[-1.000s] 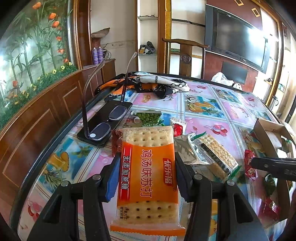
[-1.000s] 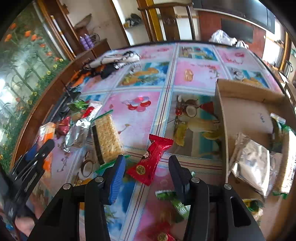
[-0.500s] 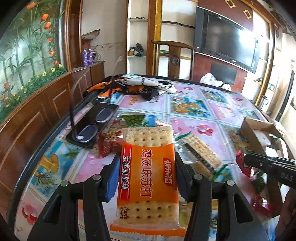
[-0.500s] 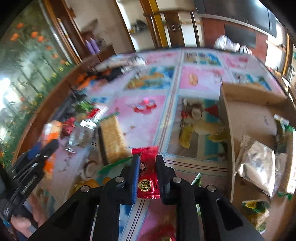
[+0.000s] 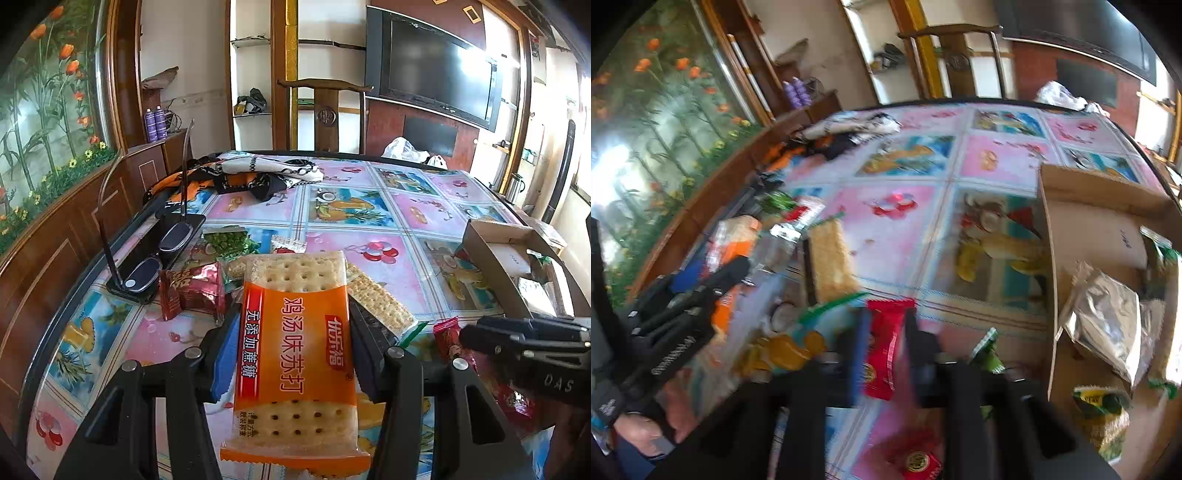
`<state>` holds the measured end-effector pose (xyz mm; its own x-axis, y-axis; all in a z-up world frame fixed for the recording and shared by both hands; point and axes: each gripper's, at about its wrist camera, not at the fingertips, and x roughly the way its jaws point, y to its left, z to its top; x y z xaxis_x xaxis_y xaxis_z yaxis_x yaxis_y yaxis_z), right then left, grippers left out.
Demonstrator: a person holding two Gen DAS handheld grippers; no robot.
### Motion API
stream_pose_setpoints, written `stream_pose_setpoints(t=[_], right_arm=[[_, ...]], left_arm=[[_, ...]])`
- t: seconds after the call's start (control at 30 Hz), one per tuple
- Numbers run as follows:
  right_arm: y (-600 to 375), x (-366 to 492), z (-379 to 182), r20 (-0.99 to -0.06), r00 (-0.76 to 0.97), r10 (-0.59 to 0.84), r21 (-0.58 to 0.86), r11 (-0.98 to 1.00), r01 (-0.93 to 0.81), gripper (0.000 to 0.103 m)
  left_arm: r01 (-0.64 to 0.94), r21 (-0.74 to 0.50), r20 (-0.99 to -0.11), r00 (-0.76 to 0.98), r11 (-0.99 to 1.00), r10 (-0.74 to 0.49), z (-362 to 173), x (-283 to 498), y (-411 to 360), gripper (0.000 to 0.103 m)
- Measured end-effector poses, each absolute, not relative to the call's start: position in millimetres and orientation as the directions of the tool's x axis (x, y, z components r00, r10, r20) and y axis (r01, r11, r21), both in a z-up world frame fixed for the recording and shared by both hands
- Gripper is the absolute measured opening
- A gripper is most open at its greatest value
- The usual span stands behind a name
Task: Organize snacks
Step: 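Grasp an orange cracker pack with the left gripper while the right reaches for a red candy, then close the right gripper on the red candy while the left carries the orange pack toward the box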
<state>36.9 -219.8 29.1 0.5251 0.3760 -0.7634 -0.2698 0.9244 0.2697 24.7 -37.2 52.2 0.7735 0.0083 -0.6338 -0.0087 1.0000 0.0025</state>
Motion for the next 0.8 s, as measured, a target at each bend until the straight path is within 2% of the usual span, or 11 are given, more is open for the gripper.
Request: stream_pose_setpoints(t=[0.1, 0.3, 0.4, 0.47, 0.8], right_arm=[[-213, 37, 24, -0.772, 0.492, 0.404, 0.287, 0.911, -0.297, 0.034], [-194, 35, 11, -0.807, 0.499, 0.317, 0.170, 0.933, -0.317, 0.033], [-192, 34, 10, -0.811, 0.506, 0.294, 0.136, 0.935, -0.327, 0.021], [-192, 34, 10, -0.809, 0.509, 0.293, 0.128, 0.934, -0.334, 0.019], [-211, 25, 44, -0.697, 0.610, 0.377, 0.221, 0.922, -0.317, 0.019]], left_arm=[[-0.013, -0.014, -0.638, 0.770, 1.000, 0.001, 52, 25, -33, 0.052], [-0.005, -0.004, -0.634, 0.773, 1.000, 0.001, 53, 24, -34, 0.052], [-0.002, 0.001, -0.633, 0.775, 1.000, 0.002, 52, 24, -36, 0.052], [-0.001, -0.002, -0.632, 0.775, 1.000, -0.001, 53, 23, -36, 0.052], [0.016, -0.040, -0.619, 0.785, 0.999, -0.038, 56, 24, -48, 0.052]])
